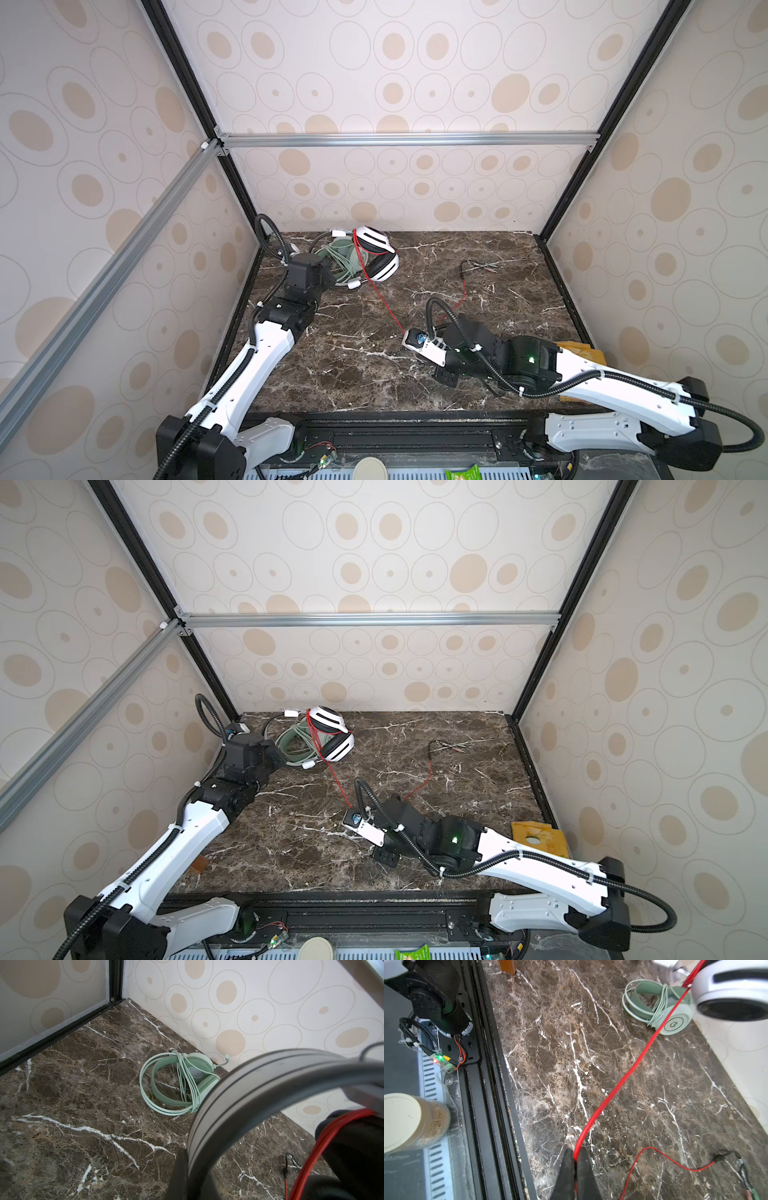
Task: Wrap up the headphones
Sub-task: 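Carry the red cable over the headset with the right while the left lowers it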
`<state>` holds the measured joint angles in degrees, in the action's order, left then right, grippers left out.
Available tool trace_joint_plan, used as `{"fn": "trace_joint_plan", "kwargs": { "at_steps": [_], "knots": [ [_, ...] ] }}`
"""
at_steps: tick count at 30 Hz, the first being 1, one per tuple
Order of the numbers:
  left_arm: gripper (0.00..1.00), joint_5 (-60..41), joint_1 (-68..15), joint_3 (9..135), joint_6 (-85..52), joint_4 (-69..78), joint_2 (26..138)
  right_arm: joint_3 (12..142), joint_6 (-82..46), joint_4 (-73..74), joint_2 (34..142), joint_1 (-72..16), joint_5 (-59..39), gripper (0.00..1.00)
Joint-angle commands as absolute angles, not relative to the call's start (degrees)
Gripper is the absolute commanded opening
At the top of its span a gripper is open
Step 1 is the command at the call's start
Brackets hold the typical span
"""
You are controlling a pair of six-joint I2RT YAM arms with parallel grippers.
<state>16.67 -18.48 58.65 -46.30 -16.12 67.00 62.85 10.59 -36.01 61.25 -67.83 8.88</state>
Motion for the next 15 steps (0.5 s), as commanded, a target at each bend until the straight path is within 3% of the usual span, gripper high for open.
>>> {"fn": "trace_joint_plan", "kwargs": {
  "at_steps": [1, 15],
  "knots": [
    [0.00, 19.5, -20.6, 63.2, -44.8, -13.0, 67.5, 67.1, 14.6, -37.8, 59.6, -68.2, 12.9, 0.00],
    [0.00, 21.7, -29.7, 63.8, -40.4, -13.3, 71.6, 80.7, 27.0, -35.2, 64.3, -65.5, 22.1, 0.00]
  ]
}}
